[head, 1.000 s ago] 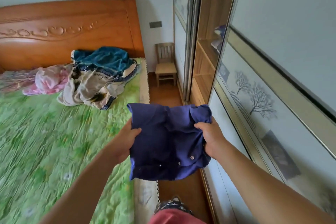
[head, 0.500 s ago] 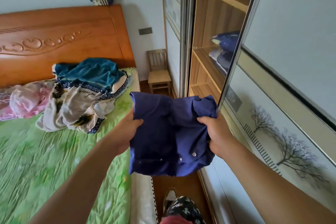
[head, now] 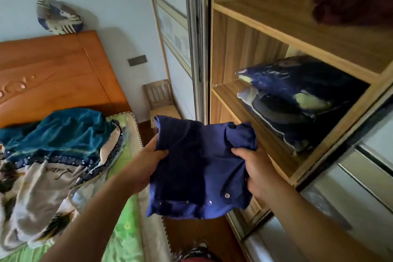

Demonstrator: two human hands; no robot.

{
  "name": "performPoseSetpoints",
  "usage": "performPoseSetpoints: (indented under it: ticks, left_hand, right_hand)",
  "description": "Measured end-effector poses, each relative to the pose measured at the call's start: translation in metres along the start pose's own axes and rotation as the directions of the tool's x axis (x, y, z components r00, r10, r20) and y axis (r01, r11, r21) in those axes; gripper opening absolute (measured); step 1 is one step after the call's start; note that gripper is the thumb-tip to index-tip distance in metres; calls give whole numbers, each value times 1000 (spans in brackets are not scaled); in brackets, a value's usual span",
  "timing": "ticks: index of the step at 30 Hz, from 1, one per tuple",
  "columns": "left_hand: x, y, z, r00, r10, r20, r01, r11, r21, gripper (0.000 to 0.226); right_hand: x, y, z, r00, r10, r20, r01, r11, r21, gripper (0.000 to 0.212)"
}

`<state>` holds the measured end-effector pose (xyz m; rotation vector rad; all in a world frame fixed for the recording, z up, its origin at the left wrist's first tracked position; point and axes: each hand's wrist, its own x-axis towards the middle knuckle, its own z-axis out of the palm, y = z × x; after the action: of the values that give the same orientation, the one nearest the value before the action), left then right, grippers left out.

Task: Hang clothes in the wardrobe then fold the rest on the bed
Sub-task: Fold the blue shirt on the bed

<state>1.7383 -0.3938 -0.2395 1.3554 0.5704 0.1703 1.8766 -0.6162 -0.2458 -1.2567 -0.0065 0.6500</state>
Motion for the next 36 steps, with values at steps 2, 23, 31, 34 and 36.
performPoseSetpoints:
  ticks: [2, 23, 31, 34, 36]
  left_hand:
    - [28, 18, -7, 999, -22, 49, 21, 1000, 17, 60]
    - [228, 141, -3, 800, -4, 600, -53, 996, 78, 56]
    - [325, 221, 6, 622, 54, 781, -223, 968, 111, 46]
    - [338, 247, 11, 506, 30, 862, -203, 975, 85, 47]
    - [341, 265, 16, 442, 35, 897, -217, 974, 68, 49]
  right_hand:
    - [18, -12, 9, 1000, -11, -27, 11, 1000, 9, 44]
    - [112, -89, 64, 866, -362, -345, 366, 929, -57, 52]
    - [143, -136, 113, 709, -459, -536, 488, 867, -98, 52]
    - [133, -155, 126, 662, -478, -578, 511, 851, -118, 47]
    - [123, -169, 135, 632, -488, -601, 531, 838, -122, 47]
